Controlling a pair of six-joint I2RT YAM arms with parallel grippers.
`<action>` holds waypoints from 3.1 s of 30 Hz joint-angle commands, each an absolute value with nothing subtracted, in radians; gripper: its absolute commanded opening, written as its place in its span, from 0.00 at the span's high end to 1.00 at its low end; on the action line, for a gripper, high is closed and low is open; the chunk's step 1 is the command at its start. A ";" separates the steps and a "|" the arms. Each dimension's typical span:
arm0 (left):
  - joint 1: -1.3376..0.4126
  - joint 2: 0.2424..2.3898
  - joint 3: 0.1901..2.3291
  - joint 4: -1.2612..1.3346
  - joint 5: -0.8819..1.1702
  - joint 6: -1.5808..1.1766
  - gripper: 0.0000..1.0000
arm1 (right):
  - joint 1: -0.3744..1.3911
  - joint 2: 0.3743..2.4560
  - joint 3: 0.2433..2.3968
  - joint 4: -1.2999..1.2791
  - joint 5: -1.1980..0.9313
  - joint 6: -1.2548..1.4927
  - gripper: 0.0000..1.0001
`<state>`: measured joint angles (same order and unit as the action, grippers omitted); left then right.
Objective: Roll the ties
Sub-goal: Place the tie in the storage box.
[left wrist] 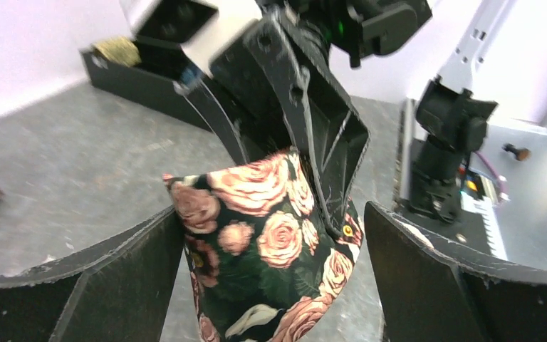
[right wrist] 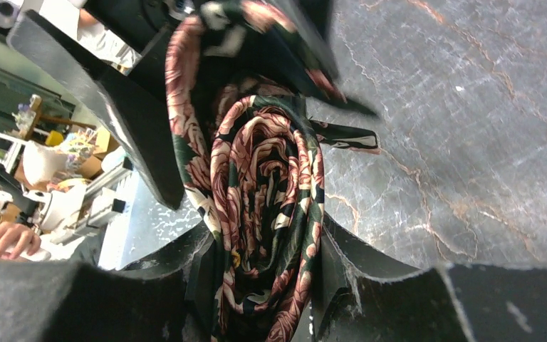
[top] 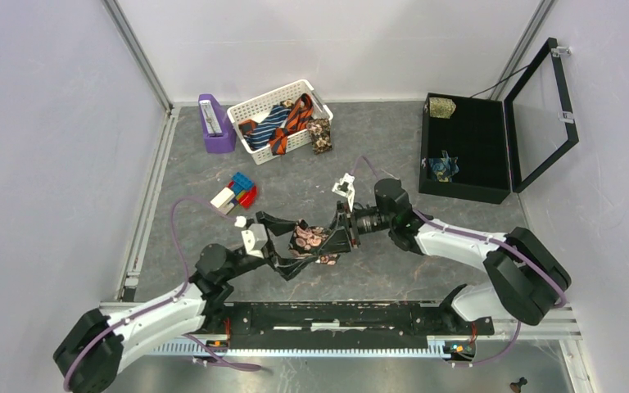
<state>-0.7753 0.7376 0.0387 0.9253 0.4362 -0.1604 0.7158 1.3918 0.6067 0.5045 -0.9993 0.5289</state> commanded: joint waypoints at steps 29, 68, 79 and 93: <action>-0.880 1.201 0.441 1.241 0.380 -0.264 0.00 | 0.324 1.182 0.349 1.180 -0.942 1.331 1.00; -0.965 1.018 0.553 0.691 0.145 -0.185 0.00 | 0.299 0.988 0.510 0.414 -0.715 0.739 1.00; -0.966 0.879 0.597 0.428 -0.052 -0.143 0.00 | 0.032 0.958 0.469 0.377 -0.735 0.837 1.00; -0.966 0.635 0.627 0.029 -0.119 -0.178 0.00 | -0.472 0.941 0.585 -0.155 -0.531 0.577 1.00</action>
